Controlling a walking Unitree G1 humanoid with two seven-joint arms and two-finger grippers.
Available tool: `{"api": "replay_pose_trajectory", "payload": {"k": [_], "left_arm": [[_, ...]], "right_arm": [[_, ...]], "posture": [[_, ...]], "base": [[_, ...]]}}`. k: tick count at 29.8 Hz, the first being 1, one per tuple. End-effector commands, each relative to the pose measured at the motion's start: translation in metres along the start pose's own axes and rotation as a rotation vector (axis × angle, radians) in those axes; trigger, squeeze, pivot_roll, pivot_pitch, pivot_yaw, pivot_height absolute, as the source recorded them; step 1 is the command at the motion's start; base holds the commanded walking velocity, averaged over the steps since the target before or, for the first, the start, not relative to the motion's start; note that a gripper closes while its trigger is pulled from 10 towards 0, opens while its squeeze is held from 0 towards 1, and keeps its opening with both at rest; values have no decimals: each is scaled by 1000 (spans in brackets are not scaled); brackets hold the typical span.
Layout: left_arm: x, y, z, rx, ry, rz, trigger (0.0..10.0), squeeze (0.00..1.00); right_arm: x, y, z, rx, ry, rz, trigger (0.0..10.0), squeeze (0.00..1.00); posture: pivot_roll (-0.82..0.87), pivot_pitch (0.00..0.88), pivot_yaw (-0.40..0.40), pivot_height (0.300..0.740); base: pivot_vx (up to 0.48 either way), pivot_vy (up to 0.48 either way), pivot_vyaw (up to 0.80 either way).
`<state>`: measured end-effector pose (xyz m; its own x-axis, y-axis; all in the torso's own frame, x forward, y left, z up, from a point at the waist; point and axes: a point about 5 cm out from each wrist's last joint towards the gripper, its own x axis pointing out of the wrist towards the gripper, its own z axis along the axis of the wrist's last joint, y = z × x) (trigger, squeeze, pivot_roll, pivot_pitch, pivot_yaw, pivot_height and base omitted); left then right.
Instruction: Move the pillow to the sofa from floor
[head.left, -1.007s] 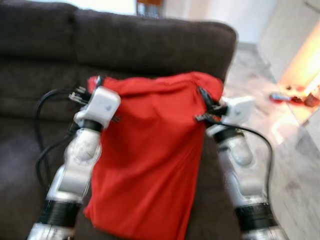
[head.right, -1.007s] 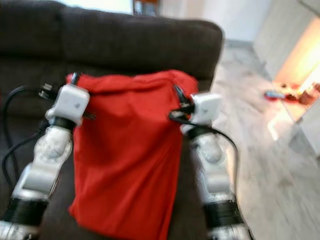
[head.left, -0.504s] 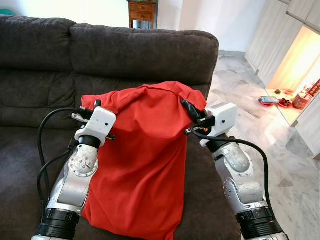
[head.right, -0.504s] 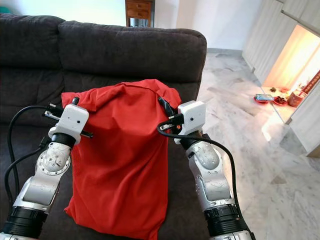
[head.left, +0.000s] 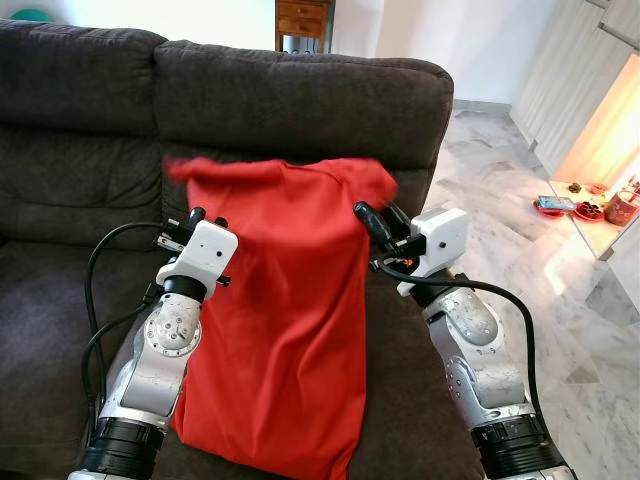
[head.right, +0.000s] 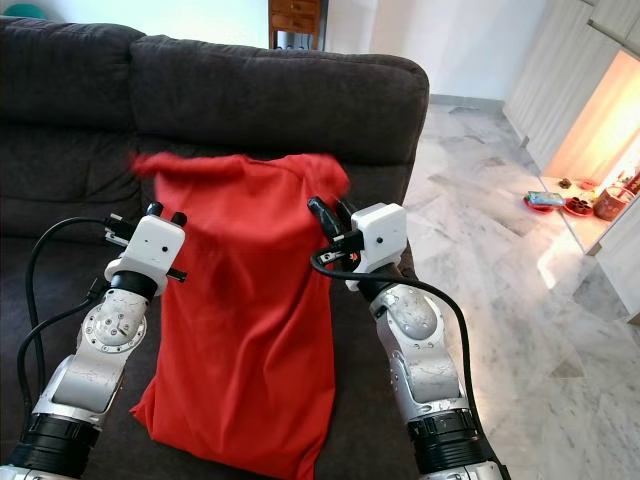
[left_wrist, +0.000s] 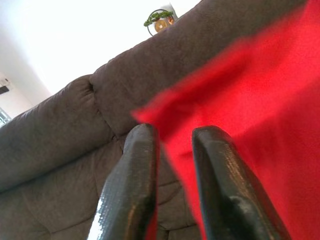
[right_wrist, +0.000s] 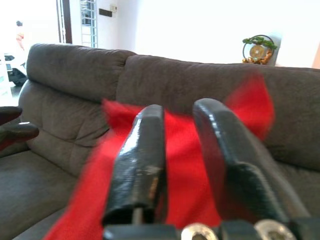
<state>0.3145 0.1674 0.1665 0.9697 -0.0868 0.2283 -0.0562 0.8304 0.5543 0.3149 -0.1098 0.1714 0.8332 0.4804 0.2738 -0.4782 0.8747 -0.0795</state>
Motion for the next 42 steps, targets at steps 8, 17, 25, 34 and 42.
{"api": "replay_pose_trajectory", "payload": {"k": [8,17,25,34,42], "left_arm": [[-2,-12,-8,0,30,-46,10000,0],[-37,-26,-77,-91,306,-80,10000,0],[-87,-38,-126,-134,540,-125,10000,0],[-127,-58,-159,-198,713,-181,10000,0],[-141,-62,-174,-227,824,-188,10000,0]], "right_arm": [[-14,-32,-22,-23,93,-253,10000,0],[-82,-71,-95,-9,437,-575,10000,0],[-179,-85,-142,-10,780,-826,10000,0],[-261,-46,-179,89,1116,-897,10000,0],[-277,-11,-192,197,1209,-882,10000,0]], "posture": [[74,0,-85,740],[74,0,-82,740],[68,0,-76,740],[61,0,-66,740],[54,0,-41,740]], "base": [[0,0,0],[0,0,0],[0,0,0],[0,0,0],[0,0,0]]}}
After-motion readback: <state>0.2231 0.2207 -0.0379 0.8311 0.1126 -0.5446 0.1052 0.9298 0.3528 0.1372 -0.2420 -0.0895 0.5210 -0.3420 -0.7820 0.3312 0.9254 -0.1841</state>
